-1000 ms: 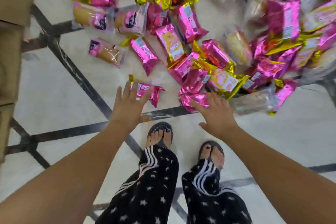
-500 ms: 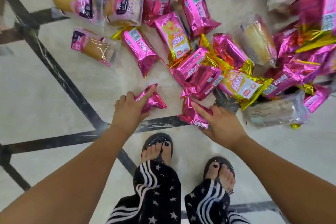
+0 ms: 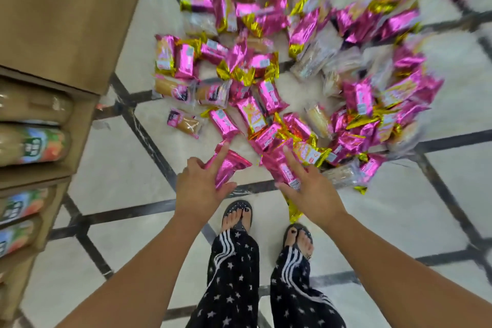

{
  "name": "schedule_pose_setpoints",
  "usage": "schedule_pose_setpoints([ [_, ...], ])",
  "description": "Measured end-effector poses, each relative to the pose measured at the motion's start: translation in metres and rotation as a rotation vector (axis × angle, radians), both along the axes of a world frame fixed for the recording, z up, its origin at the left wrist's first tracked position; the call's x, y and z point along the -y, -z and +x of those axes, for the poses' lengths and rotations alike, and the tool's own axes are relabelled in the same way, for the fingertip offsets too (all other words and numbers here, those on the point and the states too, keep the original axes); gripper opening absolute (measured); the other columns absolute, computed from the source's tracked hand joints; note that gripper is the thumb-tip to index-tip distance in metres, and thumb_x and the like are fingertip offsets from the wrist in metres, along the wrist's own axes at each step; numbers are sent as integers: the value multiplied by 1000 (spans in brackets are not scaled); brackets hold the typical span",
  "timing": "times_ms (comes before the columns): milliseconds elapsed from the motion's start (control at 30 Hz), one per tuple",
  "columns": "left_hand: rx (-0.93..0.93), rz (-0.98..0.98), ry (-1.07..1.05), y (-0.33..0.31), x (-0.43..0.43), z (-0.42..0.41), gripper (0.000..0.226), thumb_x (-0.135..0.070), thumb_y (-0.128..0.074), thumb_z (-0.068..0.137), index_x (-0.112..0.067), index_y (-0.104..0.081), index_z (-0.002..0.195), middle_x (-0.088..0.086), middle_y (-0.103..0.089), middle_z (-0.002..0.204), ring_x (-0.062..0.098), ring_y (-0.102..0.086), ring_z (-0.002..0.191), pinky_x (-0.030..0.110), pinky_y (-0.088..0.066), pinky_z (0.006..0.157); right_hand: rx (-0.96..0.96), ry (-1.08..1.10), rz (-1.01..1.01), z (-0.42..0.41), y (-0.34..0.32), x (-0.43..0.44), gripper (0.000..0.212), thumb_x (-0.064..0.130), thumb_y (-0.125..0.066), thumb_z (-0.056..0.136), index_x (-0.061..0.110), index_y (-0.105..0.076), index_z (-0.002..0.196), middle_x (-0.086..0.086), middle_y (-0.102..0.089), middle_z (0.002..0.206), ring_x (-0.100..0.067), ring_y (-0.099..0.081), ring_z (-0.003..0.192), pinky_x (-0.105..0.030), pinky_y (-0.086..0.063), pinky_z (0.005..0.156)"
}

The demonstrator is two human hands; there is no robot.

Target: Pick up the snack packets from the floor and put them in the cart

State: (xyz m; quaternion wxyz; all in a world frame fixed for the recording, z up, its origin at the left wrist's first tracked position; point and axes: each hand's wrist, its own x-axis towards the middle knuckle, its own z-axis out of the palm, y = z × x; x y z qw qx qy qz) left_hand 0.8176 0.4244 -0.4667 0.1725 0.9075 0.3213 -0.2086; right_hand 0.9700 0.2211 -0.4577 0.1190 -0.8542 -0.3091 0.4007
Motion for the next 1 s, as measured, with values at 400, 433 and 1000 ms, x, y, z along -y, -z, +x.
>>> schedule_pose_setpoints([
  [400,149,0,-142,-297,54,39,81,-79,-26,84,-53,23,144,9,-56,87,28,-59,77,36,-49,67,-167,426,349,5,-282,27,74,50,-63,85,61,-19,143,0,-56,129,-19,-57,114,-37,-49,95],
  [433,192,-15,-152,-318,61,40,81,-79,-27,84,-55,24,142,11,-57,90,30,-59,79,38,-51,70,-162,468,403,4,-305,33,75,47,-67,86,54,-23,146,4,-56,132,-15,-56,117,-36,-49,97],
  [1000,501,-310,414,-541,182,71,89,-65,-57,86,-52,4,151,15,-60,114,28,-61,92,30,-44,66,410,1168,444,-99,-513,195,84,54,-65,84,61,-5,143,-3,-49,107,-9,-50,87,-22,-42,73],
])
